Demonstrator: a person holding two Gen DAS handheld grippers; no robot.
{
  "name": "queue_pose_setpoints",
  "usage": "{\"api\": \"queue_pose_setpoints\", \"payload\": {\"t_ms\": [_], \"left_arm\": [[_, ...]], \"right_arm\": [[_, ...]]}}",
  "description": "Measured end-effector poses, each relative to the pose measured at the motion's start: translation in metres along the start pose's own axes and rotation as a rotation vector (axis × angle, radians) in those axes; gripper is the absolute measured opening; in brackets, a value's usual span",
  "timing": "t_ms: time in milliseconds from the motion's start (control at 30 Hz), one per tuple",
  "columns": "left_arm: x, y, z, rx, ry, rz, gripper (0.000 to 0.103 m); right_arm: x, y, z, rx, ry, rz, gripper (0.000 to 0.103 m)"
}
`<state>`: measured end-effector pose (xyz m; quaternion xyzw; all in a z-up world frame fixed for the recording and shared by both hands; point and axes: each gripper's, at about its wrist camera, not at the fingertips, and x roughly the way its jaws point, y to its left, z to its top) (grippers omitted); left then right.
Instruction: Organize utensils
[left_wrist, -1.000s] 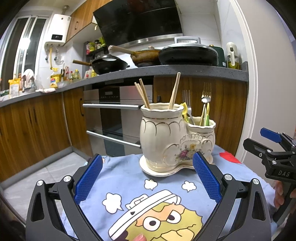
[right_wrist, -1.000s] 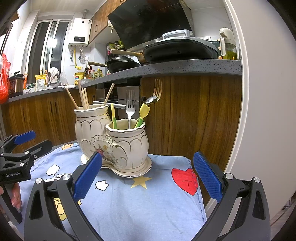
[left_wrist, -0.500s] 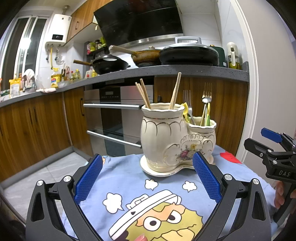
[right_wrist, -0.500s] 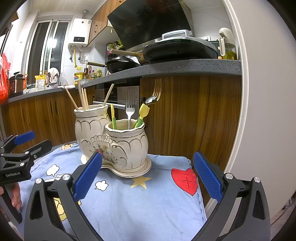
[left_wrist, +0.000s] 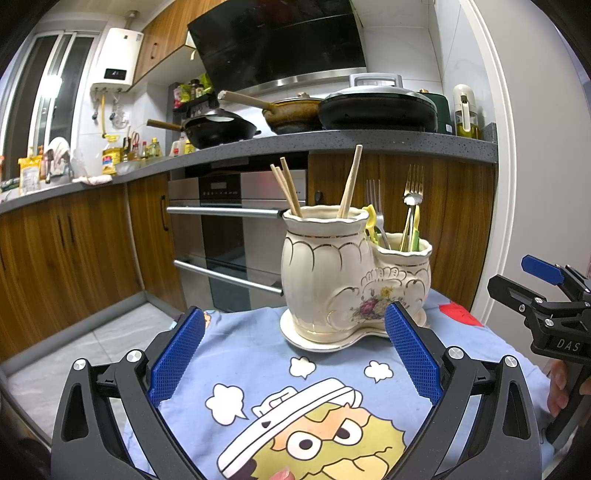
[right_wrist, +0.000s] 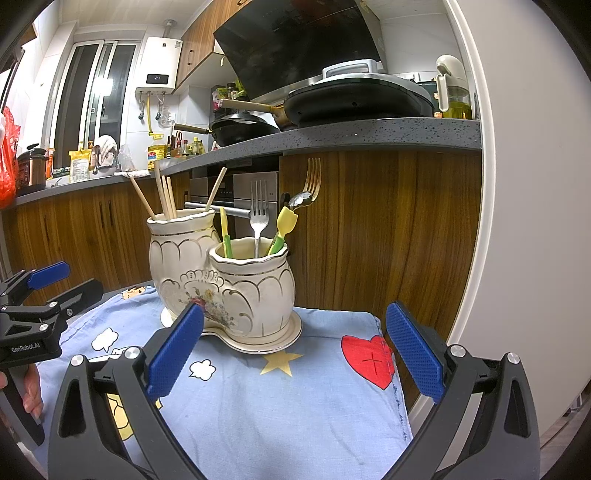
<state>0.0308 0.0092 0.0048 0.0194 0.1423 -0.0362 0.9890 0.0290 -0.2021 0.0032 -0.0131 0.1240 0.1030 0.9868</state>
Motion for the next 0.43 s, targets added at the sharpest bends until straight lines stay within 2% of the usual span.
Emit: {"api": "queue_pose_setpoints", "payload": {"t_ms": [433], "left_arm": [[0.0026,0.0043,0.0005,-0.008,0.008,0.020,0.097]], "right_arm": [[0.0002,0.0004,-0.0003,0.000,0.000,0.000,0.098]]}}
